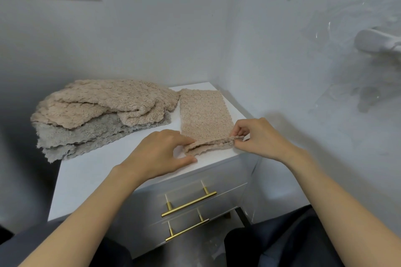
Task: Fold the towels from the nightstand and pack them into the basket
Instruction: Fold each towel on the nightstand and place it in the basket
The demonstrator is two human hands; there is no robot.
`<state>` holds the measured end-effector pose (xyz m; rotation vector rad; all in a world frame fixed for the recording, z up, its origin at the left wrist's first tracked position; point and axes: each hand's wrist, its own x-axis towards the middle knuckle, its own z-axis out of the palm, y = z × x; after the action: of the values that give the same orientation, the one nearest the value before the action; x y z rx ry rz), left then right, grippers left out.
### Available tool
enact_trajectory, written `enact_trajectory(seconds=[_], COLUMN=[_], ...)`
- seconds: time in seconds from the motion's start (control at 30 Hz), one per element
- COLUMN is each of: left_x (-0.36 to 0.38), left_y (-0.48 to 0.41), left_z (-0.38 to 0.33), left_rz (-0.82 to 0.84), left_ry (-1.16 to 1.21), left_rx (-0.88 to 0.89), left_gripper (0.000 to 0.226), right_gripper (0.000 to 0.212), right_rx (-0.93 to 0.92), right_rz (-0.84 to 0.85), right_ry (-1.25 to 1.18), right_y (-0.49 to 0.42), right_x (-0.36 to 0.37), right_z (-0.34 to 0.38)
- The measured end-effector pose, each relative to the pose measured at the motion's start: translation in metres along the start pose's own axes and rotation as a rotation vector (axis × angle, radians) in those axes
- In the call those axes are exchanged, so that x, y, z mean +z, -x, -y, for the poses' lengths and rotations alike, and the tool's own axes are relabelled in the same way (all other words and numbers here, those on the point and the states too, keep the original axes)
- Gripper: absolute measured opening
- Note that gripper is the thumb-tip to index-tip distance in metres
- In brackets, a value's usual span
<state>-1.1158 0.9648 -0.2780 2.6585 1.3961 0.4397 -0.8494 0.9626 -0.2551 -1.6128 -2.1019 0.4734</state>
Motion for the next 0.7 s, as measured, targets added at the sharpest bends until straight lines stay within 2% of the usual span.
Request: enact_trajectory(seconds=[0.1,0.27,0.43,0.57,0.7], left_x=[0.002,0.003,0.010,0.010,0.005], left_y=[-0.002,-0.005,-0.009,-0.011,-0.010], left_z=[-0.002,-0.004,-0.012,-0.012,-0.006], left_rz=[-0.049,-0.112,-0.215,-0.235,-0.147], left_ry=[0.025,-0.033,-0.119,0.121,0.307], left_rx=[0.028,0.060,0.094,-0.081,-0.112], left_gripper=[0.049,0.050,0.035,0.025,0.021], right_gripper=[0.020,0.016,0.013,0.018,0.030], right_rx=[0.048,0.094,0.077,0.069,0.055], right_rz=[-0.005,-0.014,-0.007,0.003,0.118], right_ry=[-0.073,-0.172,-0.187,-0.159,-0.104], right_y=[-0.001,-0.001,-0.001,-0.002,0.001], right_x=[-0.003,-0.003,-0.003,-0.003,0.001], right_z=[-0.001,-0.003,-0.004,-0.004,-0.004])
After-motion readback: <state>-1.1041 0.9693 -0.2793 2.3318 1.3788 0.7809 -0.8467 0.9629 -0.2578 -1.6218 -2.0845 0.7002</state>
